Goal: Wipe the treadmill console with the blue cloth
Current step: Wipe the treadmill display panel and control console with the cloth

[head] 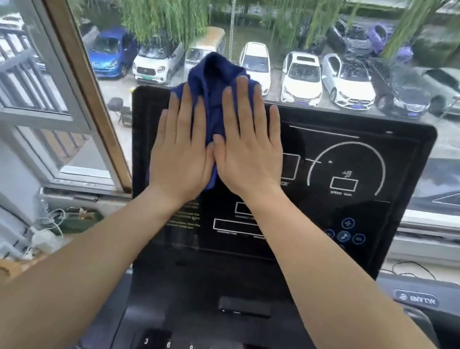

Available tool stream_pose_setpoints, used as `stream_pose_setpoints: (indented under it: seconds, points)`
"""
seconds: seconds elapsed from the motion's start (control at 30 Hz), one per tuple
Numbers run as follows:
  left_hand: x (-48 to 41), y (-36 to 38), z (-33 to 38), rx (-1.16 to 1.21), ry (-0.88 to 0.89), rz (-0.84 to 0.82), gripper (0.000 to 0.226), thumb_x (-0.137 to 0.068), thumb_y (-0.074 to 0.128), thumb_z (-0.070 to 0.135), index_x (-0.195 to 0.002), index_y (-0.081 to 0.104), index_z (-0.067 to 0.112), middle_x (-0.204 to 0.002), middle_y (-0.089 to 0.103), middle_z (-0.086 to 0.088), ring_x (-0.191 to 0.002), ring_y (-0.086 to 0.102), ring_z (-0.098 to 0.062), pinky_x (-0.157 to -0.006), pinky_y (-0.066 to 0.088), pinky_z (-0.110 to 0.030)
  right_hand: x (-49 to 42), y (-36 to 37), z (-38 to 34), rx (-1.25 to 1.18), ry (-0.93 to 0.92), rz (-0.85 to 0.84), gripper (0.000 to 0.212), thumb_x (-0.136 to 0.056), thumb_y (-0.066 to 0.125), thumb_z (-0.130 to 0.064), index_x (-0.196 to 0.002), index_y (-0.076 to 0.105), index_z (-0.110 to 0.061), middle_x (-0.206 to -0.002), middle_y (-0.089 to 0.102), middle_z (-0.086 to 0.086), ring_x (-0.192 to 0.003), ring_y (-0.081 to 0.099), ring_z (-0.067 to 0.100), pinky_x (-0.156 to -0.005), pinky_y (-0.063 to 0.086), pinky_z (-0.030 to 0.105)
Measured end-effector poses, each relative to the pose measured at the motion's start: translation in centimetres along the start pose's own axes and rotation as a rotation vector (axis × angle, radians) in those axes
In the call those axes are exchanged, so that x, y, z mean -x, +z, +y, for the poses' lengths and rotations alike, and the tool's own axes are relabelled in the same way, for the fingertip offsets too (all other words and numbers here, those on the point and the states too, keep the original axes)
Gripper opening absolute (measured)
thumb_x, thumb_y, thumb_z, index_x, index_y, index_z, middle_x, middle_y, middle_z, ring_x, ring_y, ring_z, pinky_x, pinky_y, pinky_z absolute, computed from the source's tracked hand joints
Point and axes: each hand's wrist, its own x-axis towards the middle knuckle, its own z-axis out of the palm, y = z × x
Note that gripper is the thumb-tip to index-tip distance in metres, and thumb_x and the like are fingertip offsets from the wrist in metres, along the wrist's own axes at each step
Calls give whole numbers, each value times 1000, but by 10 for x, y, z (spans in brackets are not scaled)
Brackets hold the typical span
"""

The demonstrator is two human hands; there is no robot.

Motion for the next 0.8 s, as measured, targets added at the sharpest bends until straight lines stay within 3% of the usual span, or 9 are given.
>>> stream_pose_setpoints:
  seconds: [0.23,0.4,0.5,0.63,0.8]
  points:
    - [-36,26,161,35,238,-51,69,-107,29,41,-156,10,-2,-164,5,-22,-152,5,-37,-124,3,-43,57,-22,163,61,240,70,70,-100,37,-40,-158,12,-8,-165,11,18,-153,7,32,-123,3,48]
    - [-33,48,241,56,381,-61,61,-107,28,28,-156,7,0,-165,11,-18,-152,8,-33,-123,0,-42,105,-24,222,35,399,37,66,-103,30,-33,-157,4,-5,-165,2,21,-153,1,33,-123,3,50]
    - [-14,54,244,65,476,-92,59,-107,27,25,-156,6,0,-165,10,-17,-153,9,-33,-123,-1,-42,130,-18,215,32,461,30,66,-103,28,-32,-157,4,-4,-164,1,24,-153,0,35,-122,3,48]
    - [18,51,210,44,535,-149,59,-106,26,24,-156,5,0,-166,8,-18,-153,8,-32,-123,0,-42,153,-3,178,37,431,-31,70,-103,28,-36,-157,-8,-9,-165,-7,19,-152,-14,30,-124,0,45]
    - [43,38,122,-7,452,-88,62,-105,32,28,-155,5,2,-163,4,-14,-151,12,-30,-123,3,-41,128,17,99,35,287,-32,69,-104,29,-40,-156,1,-5,-162,-7,20,-151,-13,32,-124,1,46]
